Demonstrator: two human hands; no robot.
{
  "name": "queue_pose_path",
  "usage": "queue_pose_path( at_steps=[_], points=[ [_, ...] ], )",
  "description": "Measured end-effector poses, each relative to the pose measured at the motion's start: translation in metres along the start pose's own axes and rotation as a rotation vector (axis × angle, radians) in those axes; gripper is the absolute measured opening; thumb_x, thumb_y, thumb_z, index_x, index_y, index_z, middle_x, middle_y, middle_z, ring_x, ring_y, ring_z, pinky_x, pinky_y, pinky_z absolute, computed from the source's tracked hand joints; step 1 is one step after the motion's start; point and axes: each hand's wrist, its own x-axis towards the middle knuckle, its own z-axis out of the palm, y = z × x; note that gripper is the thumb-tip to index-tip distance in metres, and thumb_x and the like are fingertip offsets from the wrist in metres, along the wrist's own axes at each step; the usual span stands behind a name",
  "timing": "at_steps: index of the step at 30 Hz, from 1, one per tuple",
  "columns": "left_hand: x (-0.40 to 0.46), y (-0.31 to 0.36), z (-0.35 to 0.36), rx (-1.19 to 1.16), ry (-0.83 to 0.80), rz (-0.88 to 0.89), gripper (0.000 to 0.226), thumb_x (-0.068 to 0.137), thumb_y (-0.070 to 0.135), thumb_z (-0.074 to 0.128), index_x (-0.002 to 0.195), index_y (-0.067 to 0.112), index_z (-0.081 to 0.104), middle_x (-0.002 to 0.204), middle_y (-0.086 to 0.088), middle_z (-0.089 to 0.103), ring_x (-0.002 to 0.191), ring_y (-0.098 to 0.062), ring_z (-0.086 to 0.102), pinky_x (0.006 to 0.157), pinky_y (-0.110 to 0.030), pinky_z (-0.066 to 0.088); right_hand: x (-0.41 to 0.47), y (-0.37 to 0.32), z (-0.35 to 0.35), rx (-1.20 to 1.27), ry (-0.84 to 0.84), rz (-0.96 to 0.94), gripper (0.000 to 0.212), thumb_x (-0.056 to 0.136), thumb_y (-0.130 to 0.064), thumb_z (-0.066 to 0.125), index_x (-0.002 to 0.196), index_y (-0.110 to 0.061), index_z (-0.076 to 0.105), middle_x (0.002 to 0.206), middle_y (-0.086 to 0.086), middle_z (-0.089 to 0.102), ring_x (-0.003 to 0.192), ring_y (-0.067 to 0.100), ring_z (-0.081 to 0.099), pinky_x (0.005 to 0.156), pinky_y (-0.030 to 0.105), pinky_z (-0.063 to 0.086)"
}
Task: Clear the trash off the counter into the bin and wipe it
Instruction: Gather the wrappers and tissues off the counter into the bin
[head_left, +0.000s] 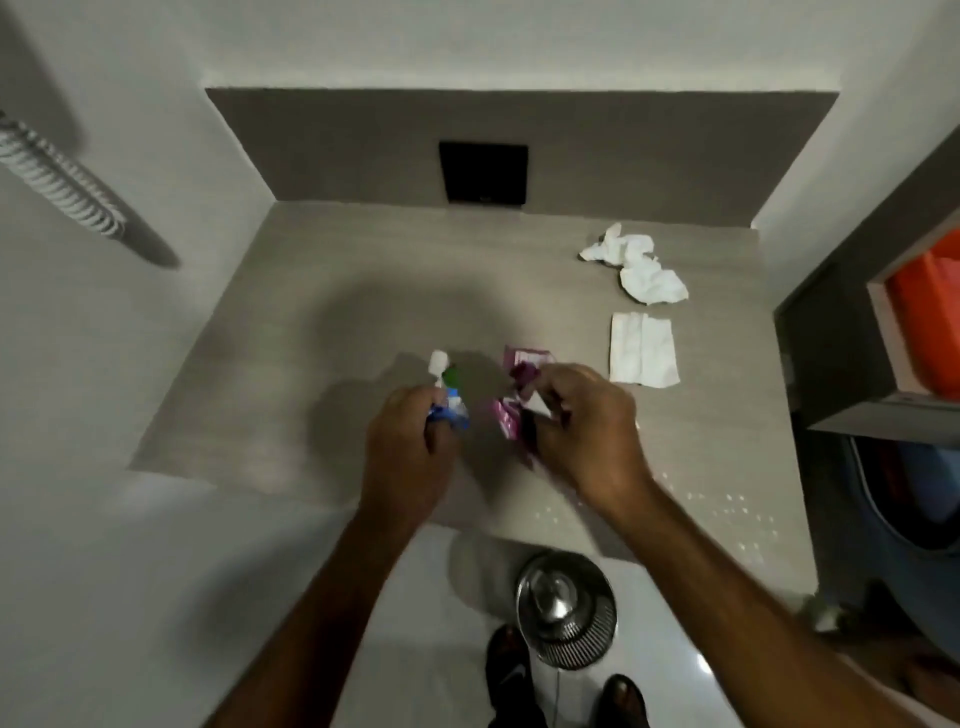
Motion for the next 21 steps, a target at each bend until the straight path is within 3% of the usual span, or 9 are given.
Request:
queue_pose_path(
  at_steps=[2, 4, 6, 7, 10, 12, 15, 19, 21],
  points=[
    [-0.074, 0.013, -0.008, -0.102, -0.012, -0.111, 0.042, 0.076, 0.005, 0.056, 0.109, 0.03, 0.058, 0.082, 0.005, 0.072, 0.063, -0.004, 0.063, 0.065, -0.001, 0.041, -0.082, 0.001, -0.015, 0.161, -0.017, 0.069, 0.018, 0.075, -0.018, 0.075, 0.089, -0.025, 0.069, 0.079, -0.022, 0.065, 0.065, -0.004, 0.061, 0.062, 0.011, 0.047],
    [-0.149, 0.021, -0.001, -0.201, -0.072, -0.298, 0.058, 0.078, 0.011, 0.058, 0.11, 0.055, 0.04, 0.088, 0.015, 0.071, 0.06, 0.004, 0.065, 0.057, -0.001, 0.045, -0.165, 0.015, -0.024, 0.222, -0.072, 0.259, 0.026, 0.073, -0.03, 0.077, 0.096, -0.035, 0.066, 0.073, -0.028, 0.066, 0.061, -0.01, 0.063, 0.059, 0.004, 0.046],
    [-0.213, 0.013, 0.019, -0.183, -0.162, -0.387, 0.059, 0.074, 0.014, 0.066, 0.11, 0.053, 0.04, 0.103, 0.031, 0.067, 0.074, 0.018, 0.063, 0.063, 0.002, 0.045, -0.231, 0.043, -0.02, 0.203, -0.136, 0.525, 0.039, 0.065, -0.049, 0.08, 0.099, -0.038, 0.064, 0.075, -0.025, 0.073, 0.06, -0.007, 0.068, 0.06, 0.012, 0.054],
    [-0.239, 0.007, 0.034, -0.172, -0.25, -0.434, 0.058, 0.074, 0.011, 0.069, 0.108, 0.049, 0.043, 0.098, 0.034, 0.066, 0.078, 0.022, 0.06, 0.066, 0.005, 0.042, -0.256, 0.063, -0.014, 0.126, -0.184, 0.634, 0.042, 0.062, -0.056, 0.079, 0.097, -0.04, 0.063, 0.077, -0.02, 0.075, 0.061, -0.004, 0.069, 0.063, 0.019, 0.057],
    [-0.29, -0.021, 0.093, -0.173, -0.462, -0.594, 0.054, 0.078, -0.007, 0.069, 0.107, 0.037, 0.055, 0.085, 0.022, 0.065, 0.076, 0.016, 0.065, 0.066, 0.003, 0.044, -0.294, 0.134, 0.015, -0.123, -0.239, 0.791, 0.03, 0.068, -0.052, 0.08, 0.081, -0.033, 0.061, 0.076, -0.007, 0.072, 0.067, 0.012, 0.07, 0.068, 0.034, 0.056],
    [-0.31, -0.047, 0.144, -0.134, -0.492, -0.647, 0.036, 0.082, -0.008, 0.064, 0.107, 0.018, 0.063, 0.084, 0.011, 0.068, 0.072, 0.005, 0.068, 0.063, -0.002, 0.048, -0.303, 0.186, 0.045, -0.178, -0.215, 0.792, 0.026, 0.077, -0.044, 0.078, 0.079, -0.024, 0.062, 0.069, -0.004, 0.069, 0.065, 0.023, 0.068, 0.061, 0.031, 0.051],
    [-0.317, -0.088, 0.227, -0.076, -0.475, -0.718, 0.019, 0.088, 0.004, 0.064, 0.106, 0.01, 0.064, 0.092, -0.002, 0.073, 0.078, -0.013, 0.068, 0.068, -0.011, 0.052, -0.303, 0.261, 0.094, -0.216, -0.22, 0.794, 0.024, 0.086, -0.041, 0.071, 0.086, -0.018, 0.067, 0.069, 0.001, 0.07, 0.067, 0.028, 0.068, 0.055, 0.024, 0.042],
    [-0.313, -0.148, 0.329, -0.092, -0.524, -0.861, 0.056, 0.084, 0.014, 0.066, 0.138, 0.015, 0.051, 0.124, -0.01, 0.068, 0.113, -0.027, 0.064, 0.094, -0.029, 0.048, -0.294, 0.351, 0.159, -0.216, -0.244, 0.835, 0.022, 0.088, -0.033, 0.068, 0.102, -0.016, 0.075, 0.094, 0.006, 0.078, 0.089, 0.028, 0.071, 0.075, 0.025, 0.048],
    [-0.313, -0.177, 0.366, -0.147, -0.561, -0.951, 0.06, 0.086, 0.017, 0.066, 0.142, 0.014, 0.047, 0.13, -0.013, 0.064, 0.119, -0.03, 0.06, 0.099, -0.033, 0.048, -0.292, 0.38, 0.183, -0.246, -0.298, 0.894, 0.021, 0.089, -0.027, 0.066, 0.103, -0.015, 0.076, 0.099, 0.008, 0.077, 0.094, 0.028, 0.07, 0.076, 0.023, 0.047]
  ],
)
